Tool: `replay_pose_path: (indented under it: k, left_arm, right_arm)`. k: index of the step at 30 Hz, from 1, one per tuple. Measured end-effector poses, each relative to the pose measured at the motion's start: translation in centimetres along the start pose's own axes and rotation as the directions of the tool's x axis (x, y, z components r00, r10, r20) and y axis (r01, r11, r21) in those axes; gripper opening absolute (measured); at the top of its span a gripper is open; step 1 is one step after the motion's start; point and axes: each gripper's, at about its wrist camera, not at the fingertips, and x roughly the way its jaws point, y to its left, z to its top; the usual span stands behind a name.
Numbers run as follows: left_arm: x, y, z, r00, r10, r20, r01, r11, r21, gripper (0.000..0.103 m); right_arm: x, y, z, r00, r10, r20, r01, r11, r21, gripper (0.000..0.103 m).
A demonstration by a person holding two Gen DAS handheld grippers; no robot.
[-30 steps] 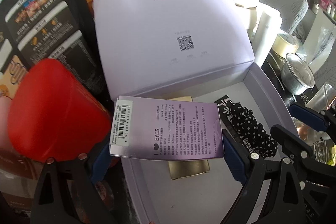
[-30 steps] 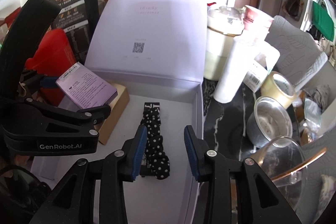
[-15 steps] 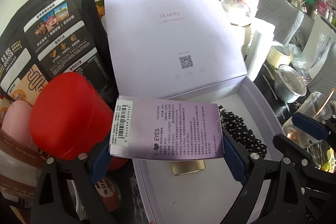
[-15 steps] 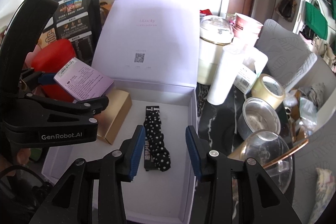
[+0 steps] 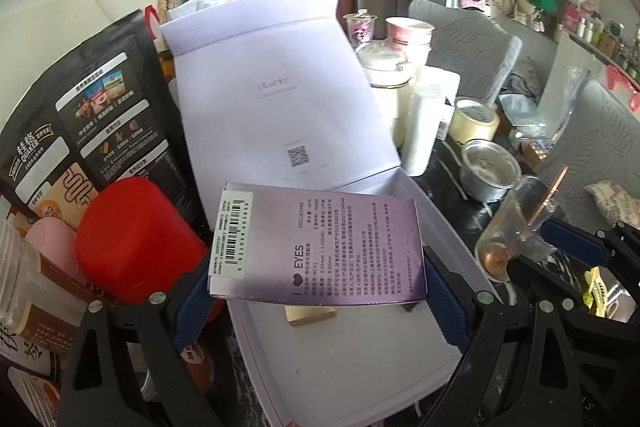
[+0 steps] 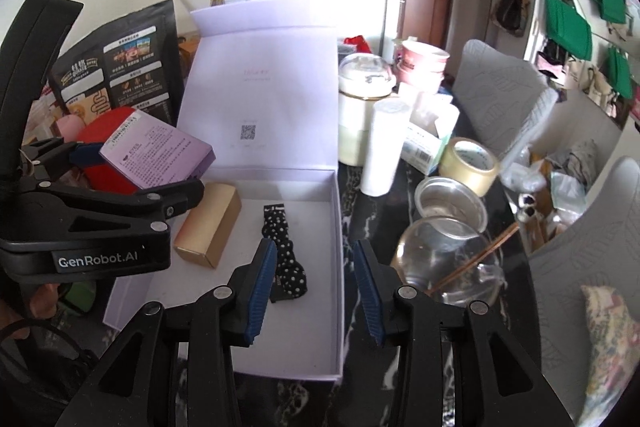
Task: Organize rigid objects
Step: 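Lower the purple EYES box into the white box and open the left tool, then move both tools back over the remaining items on the table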
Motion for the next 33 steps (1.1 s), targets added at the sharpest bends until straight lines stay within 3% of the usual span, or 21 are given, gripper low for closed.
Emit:
replay_pose_path:
  k: [7, 12, 16, 21, 33]
  left_arm:
    - [-0.7, -0.8, -0.2, 1.0, -0.013, 0.016, 0.013, 1.0, 0.0, 0.093]
    - [0.1, 0.0, -0.3, 1.0, 0.028, -0.006, -0.028, 1.0, -0.013, 0.094]
    - [0.5, 0.6, -0.2, 0.999, 0.028, -0.023, -0.029, 0.999, -0.033, 0.103]
    - [0.5, 0.6, -0.4, 0.998, 0.051, -0.027, -0.052, 0.998, -0.024, 0.103]
    - [-1.0, -1.1, -0.6, 1.0, -0.012, -0.009, 0.012, 1.0, 0.025, 0.103]
  right_arm:
    - [-2.3, -0.1, -0.4, 0.999, -0.035, 0.022, 0.035, 0.999, 0.003, 0.042]
    - [-1.8, -0.2, -0.9, 1.0, -0.027, 0.002, 0.027, 0.999, 0.02, 0.042]
    - [-1.6, 0.1, -1.2, 1.0, -0.02, -0.01, 0.02, 1.0, 0.015, 0.042]
    - [-1.9, 0.4, -1.0, 1.0, -0.023, 0.0, 0.023, 1.0, 0.001, 0.042]
    - [-3.4, -0.1, -1.4, 0.999, -0.043, 0.021, 0.043, 0.999, 0.006, 0.042]
